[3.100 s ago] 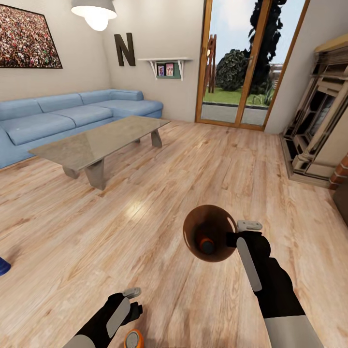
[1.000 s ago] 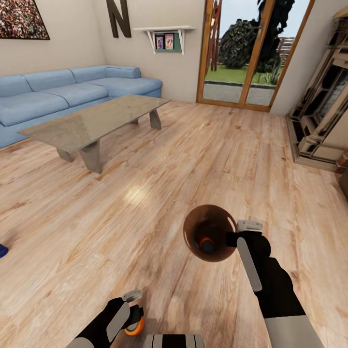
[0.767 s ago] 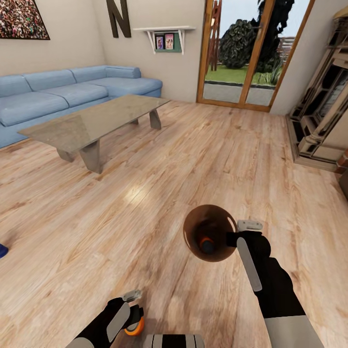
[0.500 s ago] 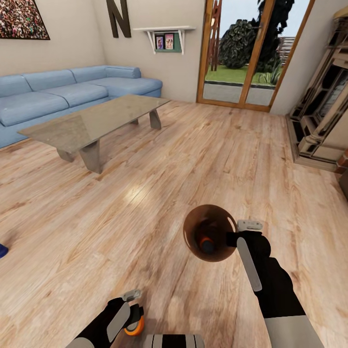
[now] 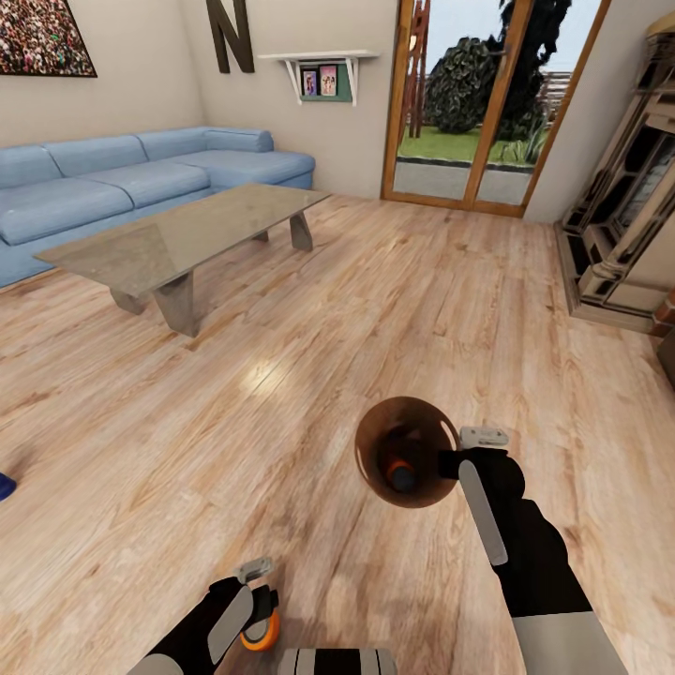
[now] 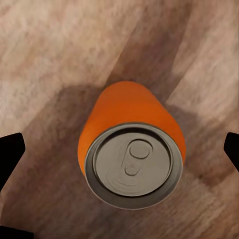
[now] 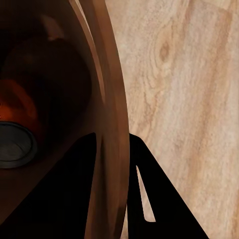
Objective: Put the three can of soda from the living room inside the tash can in the kitchen.
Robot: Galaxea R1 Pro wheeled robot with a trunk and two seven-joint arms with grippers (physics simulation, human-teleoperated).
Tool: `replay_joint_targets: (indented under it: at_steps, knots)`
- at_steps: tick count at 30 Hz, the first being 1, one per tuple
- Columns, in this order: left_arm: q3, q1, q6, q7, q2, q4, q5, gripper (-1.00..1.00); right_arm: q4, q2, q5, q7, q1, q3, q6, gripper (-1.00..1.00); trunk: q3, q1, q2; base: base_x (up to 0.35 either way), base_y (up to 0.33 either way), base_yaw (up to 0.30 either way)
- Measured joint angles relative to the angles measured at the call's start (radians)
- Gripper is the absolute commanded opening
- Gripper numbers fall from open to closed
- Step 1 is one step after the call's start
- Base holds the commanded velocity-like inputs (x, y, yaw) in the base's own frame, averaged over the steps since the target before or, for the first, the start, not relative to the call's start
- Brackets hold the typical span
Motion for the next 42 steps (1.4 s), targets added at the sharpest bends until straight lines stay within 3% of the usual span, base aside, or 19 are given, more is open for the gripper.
replay_joint_targets:
  at_steps: [15, 20, 25, 31, 42]
  knots:
    - [-0.001, 0.0, -0.002, -0.001, -0.001, 0.0, 0.001, 1.0, -0.001, 0.0, 0.001, 0.0, 0.0, 0.001, 0.0, -1.0, 0.0, 0.0, 0.0, 0.0, 0.0, 0.0]
    - [-0.003, 0.0, -0.005, -0.001, -0.002, 0.0, 0.001, 1.0, -0.001, 0.001, 0.0, 0.0, 0.0, 0.003, 0.0, -1.0, 0.019, -0.002, 0.001, 0.0, 0.0, 0.0]
    - [-0.004, 0.0, -0.022, -0.001, -0.002, 0.0, 0.0, 1.0, -0.001, 0.003, -0.001, 0.0, 0.0, 0.004, 0.0, -1.0, 0.019, -0.002, 0.001, 0.0, 0.0, 0.0]
    - [-0.025, 0.0, -0.029, -0.001, -0.002, 0.0, 0.001, 1.0, -0.001, 0.002, 0.002, 0.0, 0.0, 0.004, 0.0, -1.0, 0.019, -0.002, 0.001, 0.0, 0.0, 0.0]
    - [-0.038, 0.0, -0.031, 0.0, -0.003, 0.0, 0.002, 1.0, -0.002, 0.002, 0.001, 0.0, 0.0, 0.003, 0.0, -1.0, -0.023, 0.003, -0.001, 0.0, 0.0, 0.0]
